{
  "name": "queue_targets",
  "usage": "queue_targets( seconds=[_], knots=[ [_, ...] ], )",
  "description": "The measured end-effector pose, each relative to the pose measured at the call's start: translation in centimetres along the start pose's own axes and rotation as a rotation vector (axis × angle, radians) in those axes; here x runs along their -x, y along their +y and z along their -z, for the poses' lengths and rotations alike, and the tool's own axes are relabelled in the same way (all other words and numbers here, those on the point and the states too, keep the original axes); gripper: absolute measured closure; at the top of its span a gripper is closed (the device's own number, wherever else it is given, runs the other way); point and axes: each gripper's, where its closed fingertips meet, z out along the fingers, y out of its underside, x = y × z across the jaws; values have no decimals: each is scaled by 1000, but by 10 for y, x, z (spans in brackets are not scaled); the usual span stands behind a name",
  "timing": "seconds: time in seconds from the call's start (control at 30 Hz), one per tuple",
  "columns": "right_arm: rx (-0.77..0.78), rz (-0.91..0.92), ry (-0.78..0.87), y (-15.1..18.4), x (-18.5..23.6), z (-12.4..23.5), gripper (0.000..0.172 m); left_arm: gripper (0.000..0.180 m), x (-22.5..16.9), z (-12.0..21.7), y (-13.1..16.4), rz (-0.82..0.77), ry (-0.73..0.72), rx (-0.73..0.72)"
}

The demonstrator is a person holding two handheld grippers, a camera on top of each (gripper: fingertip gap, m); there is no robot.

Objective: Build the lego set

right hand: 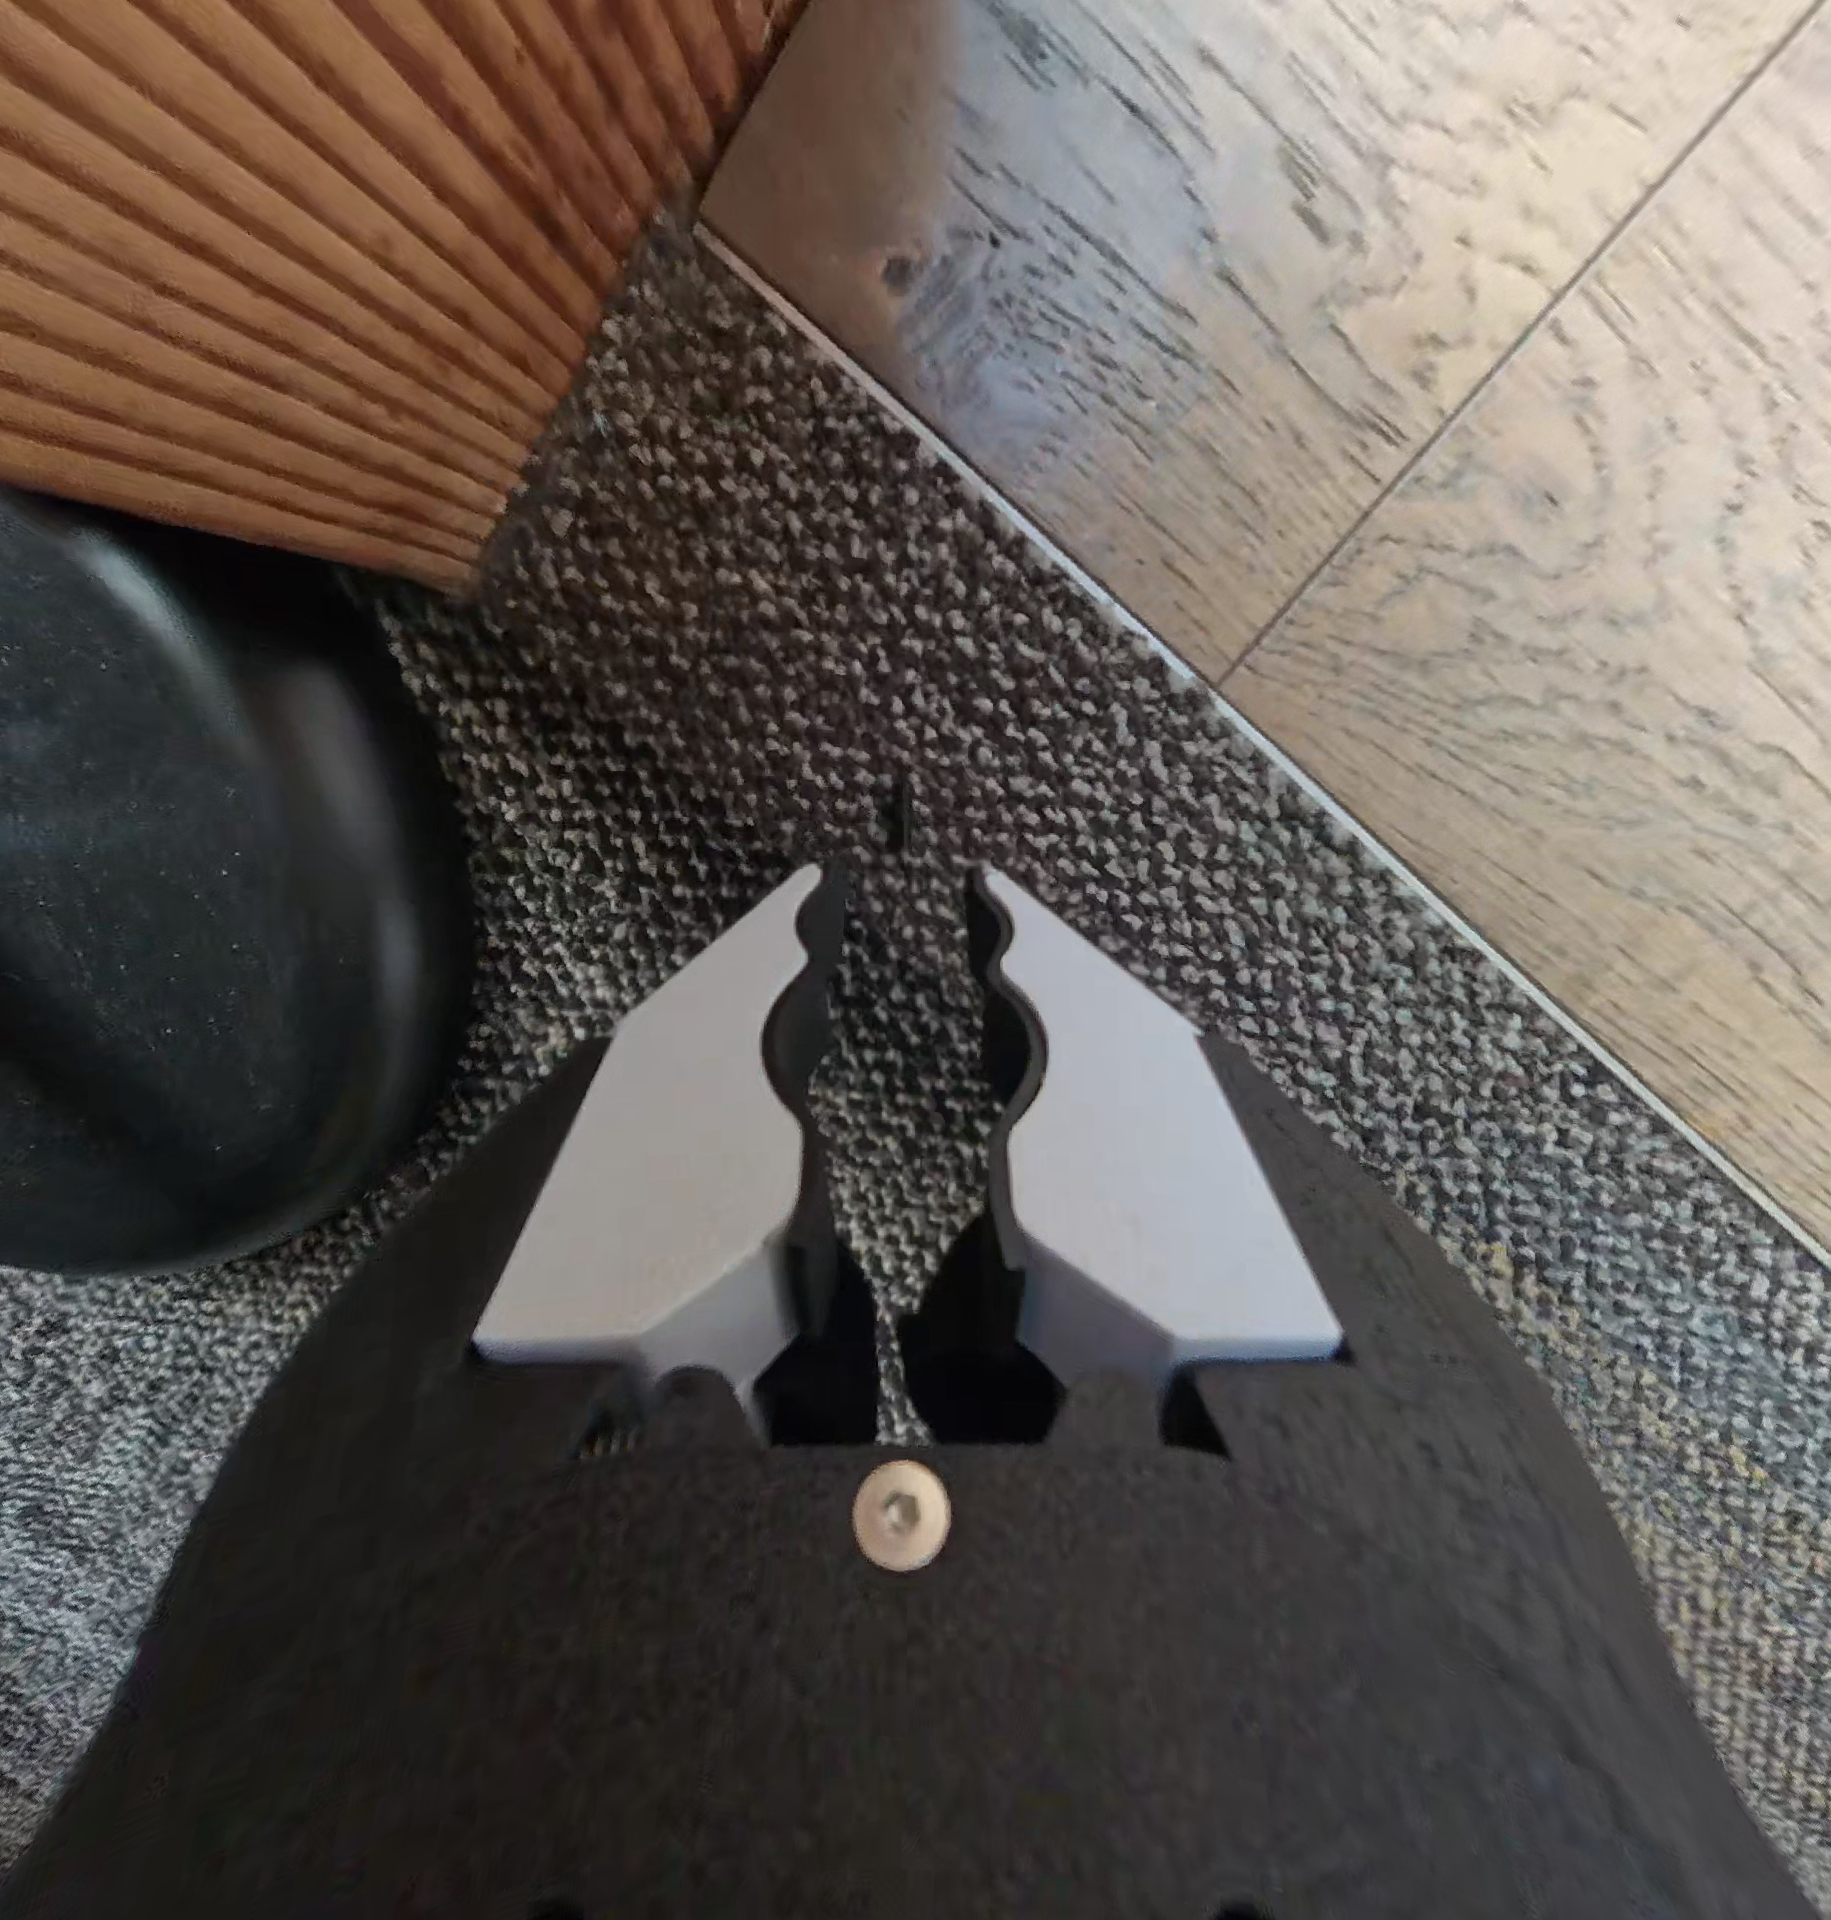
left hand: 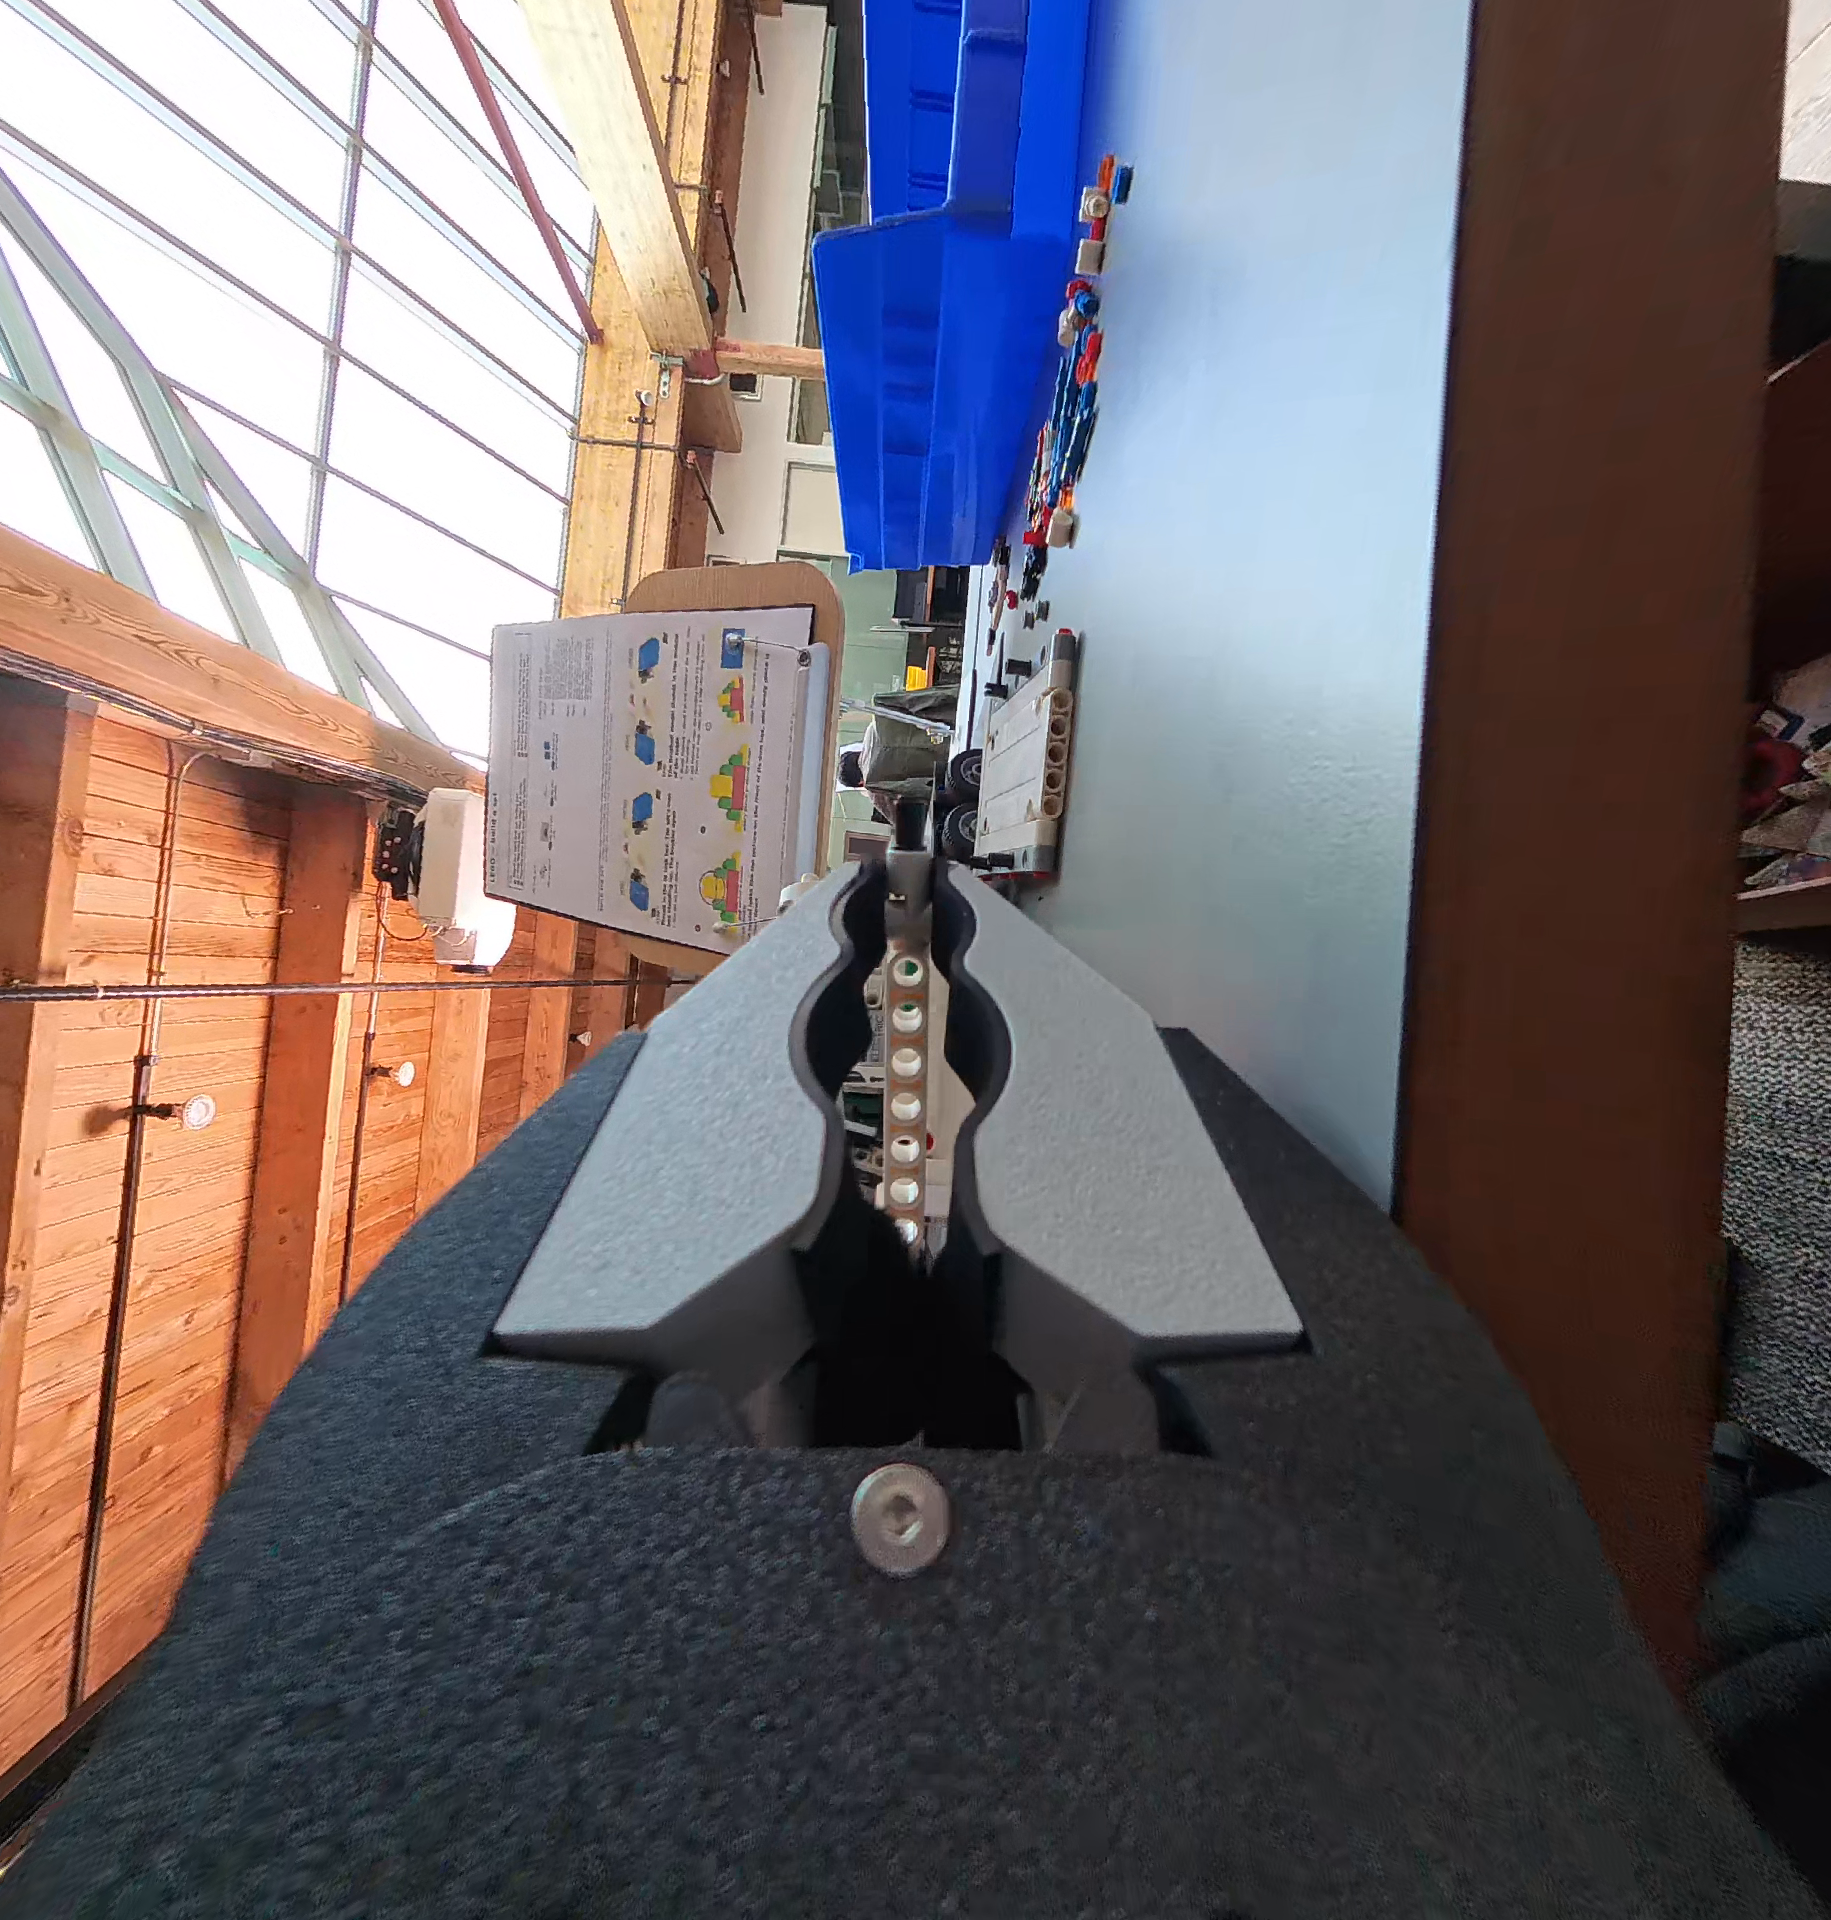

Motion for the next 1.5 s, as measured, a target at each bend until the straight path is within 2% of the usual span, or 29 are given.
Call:
queue_targets(
  seconds=[0.13,0.3,0.53,0.67,0.7,0.83,0.93,1.0,1.07,1.13,1.2,1.3,1.43,1.5],
  knots=[
    [41,148,102,-3,3,-22,153,174,-3,-1,1,21,27,1],
    [109,266,136,13,-4,-38,155,174,-5,-2,3,46,51,9],
    [86,203,32,9,-2,-47,154,174,-9,-4,5,79,91,21],
    [64,185,-12,10,-2,-47,162,174,-10,-4,5,83,97,20],
    [78,201,-26,11,1,-46,169,174,-9,-4,5,80,94,19],
    [106,338,3,16,10,-42,169,174,-10,-4,5,79,96,16],
    [34,367,-88,22,37,-20,168,174,-10,-4,4,79,101,15],
    [-6,448,-174,39,68,8,169,174,-10,-4,4,75,98,15],
    [-18,546,-272,74,105,49,169,174,-9,-4,4,67,91,15],
    [-69,642,-383,105,151,106,169,174,-8,-4,4,58,79,15],
    [-168,697,-518,116,210,182,169,174,-7,-3,3,54,72,16],
    [-331,758,-773,106,312,312,168,174,-8,-4,4,60,80,21],
    [-563,1103,-922,65,417,451,168,174,-6,-3,4,49,61,27],
    [-625,1277,-1002,53,467,510,168,174,-5,-3,5,48,56,34]
  ],
)
